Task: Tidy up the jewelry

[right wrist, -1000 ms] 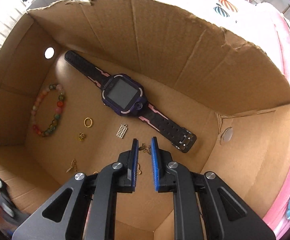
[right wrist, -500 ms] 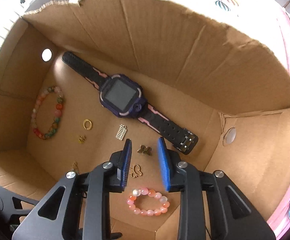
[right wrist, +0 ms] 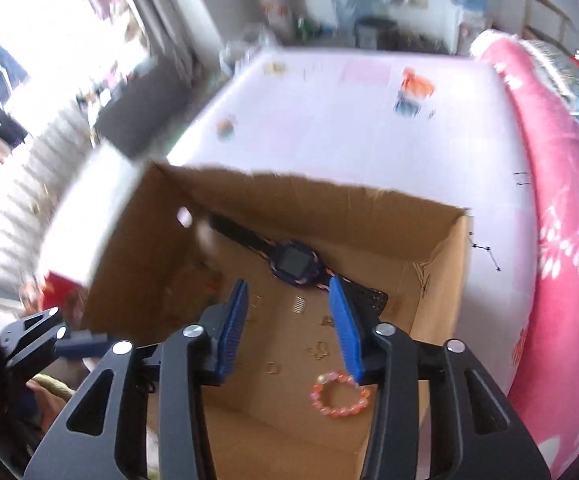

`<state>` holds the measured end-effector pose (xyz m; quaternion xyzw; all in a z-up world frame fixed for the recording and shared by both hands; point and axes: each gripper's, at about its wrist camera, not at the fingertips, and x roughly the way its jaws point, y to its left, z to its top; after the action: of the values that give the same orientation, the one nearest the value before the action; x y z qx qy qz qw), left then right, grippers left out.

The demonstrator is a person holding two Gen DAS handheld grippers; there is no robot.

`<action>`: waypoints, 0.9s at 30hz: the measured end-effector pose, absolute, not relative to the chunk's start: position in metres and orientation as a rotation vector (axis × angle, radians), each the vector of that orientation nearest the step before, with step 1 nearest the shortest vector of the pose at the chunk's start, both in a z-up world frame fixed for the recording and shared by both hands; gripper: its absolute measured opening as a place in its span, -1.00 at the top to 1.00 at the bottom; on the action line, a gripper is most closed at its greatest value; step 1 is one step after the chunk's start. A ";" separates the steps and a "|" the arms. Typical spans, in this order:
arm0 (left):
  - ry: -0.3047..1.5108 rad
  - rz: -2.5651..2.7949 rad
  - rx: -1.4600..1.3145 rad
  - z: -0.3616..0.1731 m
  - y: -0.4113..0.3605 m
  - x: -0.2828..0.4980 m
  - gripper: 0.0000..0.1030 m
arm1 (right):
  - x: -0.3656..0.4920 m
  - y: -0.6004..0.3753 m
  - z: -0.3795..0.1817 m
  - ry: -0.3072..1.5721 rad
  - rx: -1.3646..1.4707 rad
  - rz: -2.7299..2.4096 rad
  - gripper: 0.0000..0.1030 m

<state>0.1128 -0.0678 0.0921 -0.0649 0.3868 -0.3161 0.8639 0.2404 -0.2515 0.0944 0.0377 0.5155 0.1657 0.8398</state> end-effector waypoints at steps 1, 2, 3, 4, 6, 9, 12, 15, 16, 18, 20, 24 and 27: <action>0.798 -0.644 -0.133 0.095 -0.067 0.115 -0.38 | 0.232 -0.256 0.102 1.056 0.102 0.351 0.09; 0.781 -0.618 -0.130 0.098 -0.061 0.110 -0.44 | 0.220 -0.260 0.109 1.007 0.137 0.350 0.00; 0.771 -0.601 -0.126 0.100 -0.059 0.105 -0.50 | 0.209 -0.261 0.117 0.968 0.166 0.343 -0.10; 0.758 -0.575 -0.120 0.103 -0.053 0.102 -0.54 | 0.194 -0.261 0.120 0.914 0.201 0.327 -0.14; 0.738 -0.531 -0.114 0.110 -0.037 0.097 -0.63 | 0.168 -0.265 0.124 0.837 0.246 0.300 -0.35; 0.721 -0.476 -0.107 0.119 -0.020 0.087 -0.74 | 0.137 -0.267 0.123 0.777 0.294 0.254 -0.44; 0.701 -0.407 -0.088 0.116 -0.019 0.082 -0.78 | 0.114 -0.261 0.115 0.774 0.324 0.210 -0.51; 0.711 -0.339 -0.068 0.108 -0.019 0.080 -0.78 | 0.098 -0.255 0.113 0.771 0.305 0.157 -0.53; 0.713 -0.327 -0.073 0.106 -0.018 0.079 -0.79 | 0.092 -0.257 0.113 0.769 0.300 0.142 -0.56; 0.720 -0.302 -0.088 0.102 -0.016 0.079 -0.82 | 0.083 -0.255 0.111 0.762 0.293 0.104 -0.71; 0.733 -0.252 -0.096 0.099 -0.013 0.078 -0.83 | 0.073 -0.253 0.107 0.763 0.282 0.062 -0.72; 0.756 -0.121 -0.062 0.094 -0.009 0.082 -0.83 | 0.068 -0.246 0.099 0.819 0.230 -0.004 -0.77; 0.759 -0.052 -0.042 0.096 -0.007 0.084 -0.83 | 0.066 -0.240 0.096 0.846 0.192 -0.038 -0.82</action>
<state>0.0835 -0.0068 0.0959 -0.0205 0.3704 -0.0254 0.9283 0.0657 -0.2403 0.0958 0.0932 0.4099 -0.0182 0.9072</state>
